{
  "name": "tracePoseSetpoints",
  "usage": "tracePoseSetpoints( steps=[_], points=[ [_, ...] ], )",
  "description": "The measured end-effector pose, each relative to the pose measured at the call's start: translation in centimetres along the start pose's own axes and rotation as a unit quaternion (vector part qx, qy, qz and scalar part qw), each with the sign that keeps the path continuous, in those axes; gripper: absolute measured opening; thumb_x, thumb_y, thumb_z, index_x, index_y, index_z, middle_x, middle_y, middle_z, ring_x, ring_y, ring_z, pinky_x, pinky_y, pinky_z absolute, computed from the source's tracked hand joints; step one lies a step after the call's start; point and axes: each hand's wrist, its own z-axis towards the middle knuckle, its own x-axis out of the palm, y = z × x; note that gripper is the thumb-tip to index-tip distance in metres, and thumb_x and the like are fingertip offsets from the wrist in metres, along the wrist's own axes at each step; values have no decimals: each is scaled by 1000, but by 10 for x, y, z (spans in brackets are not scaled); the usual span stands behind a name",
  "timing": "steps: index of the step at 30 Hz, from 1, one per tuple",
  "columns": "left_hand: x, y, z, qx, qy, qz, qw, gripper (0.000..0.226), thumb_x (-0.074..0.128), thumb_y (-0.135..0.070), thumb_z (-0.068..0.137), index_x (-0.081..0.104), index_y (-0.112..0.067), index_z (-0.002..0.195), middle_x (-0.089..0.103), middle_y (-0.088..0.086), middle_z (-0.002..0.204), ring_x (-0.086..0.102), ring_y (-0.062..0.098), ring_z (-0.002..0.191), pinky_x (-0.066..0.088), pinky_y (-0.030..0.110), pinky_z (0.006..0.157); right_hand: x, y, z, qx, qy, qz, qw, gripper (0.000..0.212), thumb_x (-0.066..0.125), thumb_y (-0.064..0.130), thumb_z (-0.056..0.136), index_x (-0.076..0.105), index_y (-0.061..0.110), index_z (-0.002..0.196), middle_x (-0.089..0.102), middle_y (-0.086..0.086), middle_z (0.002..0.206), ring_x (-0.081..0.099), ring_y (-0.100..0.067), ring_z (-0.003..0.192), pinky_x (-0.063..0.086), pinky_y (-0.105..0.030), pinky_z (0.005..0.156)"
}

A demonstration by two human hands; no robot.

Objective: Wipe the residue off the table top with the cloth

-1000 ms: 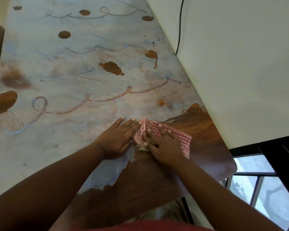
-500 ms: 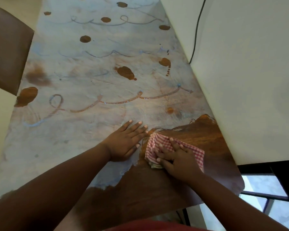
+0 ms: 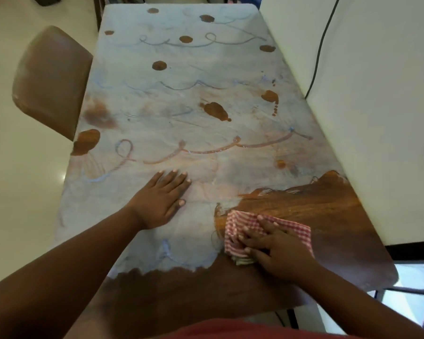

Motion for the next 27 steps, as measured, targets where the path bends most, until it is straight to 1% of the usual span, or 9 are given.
tracePoseSetpoints(
  steps=[3, 5, 7, 11, 14, 17, 20, 23, 27],
  points=[
    [3, 13, -5, 36, -4, -9, 999, 61, 18, -47, 99, 23, -15, 151, 23, 9, 156, 13, 26, 145, -1, 39, 116, -1, 17, 17, 103, -46, 3, 994, 50, 30, 64, 87, 33, 54, 135, 16, 19, 150, 12, -10, 143, 21, -36, 113],
    [6, 20, -8, 72, -3, -20, 997, 60, 18, -46, 100, 23, -15, 151, 21, 8, 156, 11, 26, 145, -3, 39, 116, 3, 43, 39, 152, -60, 2, 987, 48, 31, 59, 93, 29, 50, 140, 16, 15, 154, 7, -15, 145, 14, -37, 113],
    [8, 25, -9, 97, -3, -39, 995, 59, 18, -44, 99, 25, -15, 150, 23, 7, 156, 14, 27, 145, -3, 40, 117, 12, 75, 61, 158, -77, 16, 984, 47, 32, 56, 96, 30, 46, 143, 16, 18, 155, 1, -17, 146, 6, -41, 114],
    [10, 28, -7, 92, -9, -71, 993, 63, 12, -41, 94, 19, -17, 152, 18, 5, 158, 9, 23, 147, -6, 40, 117, 49, 130, 51, 125, -78, 11, 989, 69, 5, 68, 79, 22, 50, 143, 14, 23, 153, -4, -11, 144, 3, -40, 114],
    [11, 28, -8, 106, -16, -80, 991, 65, 7, -42, 93, 18, -16, 152, 17, 4, 159, 7, 21, 147, -9, 40, 117, 72, 143, -2, 109, -70, 40, 991, 54, 8, 66, 82, 21, 59, 134, 12, 34, 143, -8, -3, 139, 4, -29, 111],
    [10, 29, -8, 116, -24, -88, 989, 67, 6, -43, 92, 20, -15, 152, 20, 4, 158, 8, 22, 147, -8, 39, 117, 60, 135, -35, 151, -94, 70, 982, 46, 25, 65, 84, 39, 56, 127, 22, 36, 134, 13, -1, 136, 12, -23, 104],
    [10, 29, -8, 112, -24, -91, 989, 69, 3, -45, 91, 19, -15, 152, 19, 4, 158, 7, 21, 147, -10, 38, 116, 45, 122, -9, 217, -128, 63, 966, 32, 48, 45, 94, 56, 42, 125, 41, 17, 140, 35, -8, 132, 26, -29, 105],
    [11, 29, -7, 110, -13, -97, 989, 71, 1, -46, 89, 17, -17, 152, 17, 2, 159, 4, 19, 147, -9, 38, 117, 40, 135, 32, 268, -119, 64, 954, 40, 41, 49, 96, 44, 43, 136, 27, 13, 152, 16, -20, 144, 14, -41, 113],
    [11, 30, -7, 112, 4, -101, 989, 73, 0, -47, 87, 15, -17, 152, 13, 2, 160, 1, 18, 147, -7, 40, 118, 68, 176, 49, 215, -123, 47, 968, 48, 27, 59, 95, 30, 47, 142, 17, 19, 154, 2, -15, 145, 2, -43, 113]
  ],
)
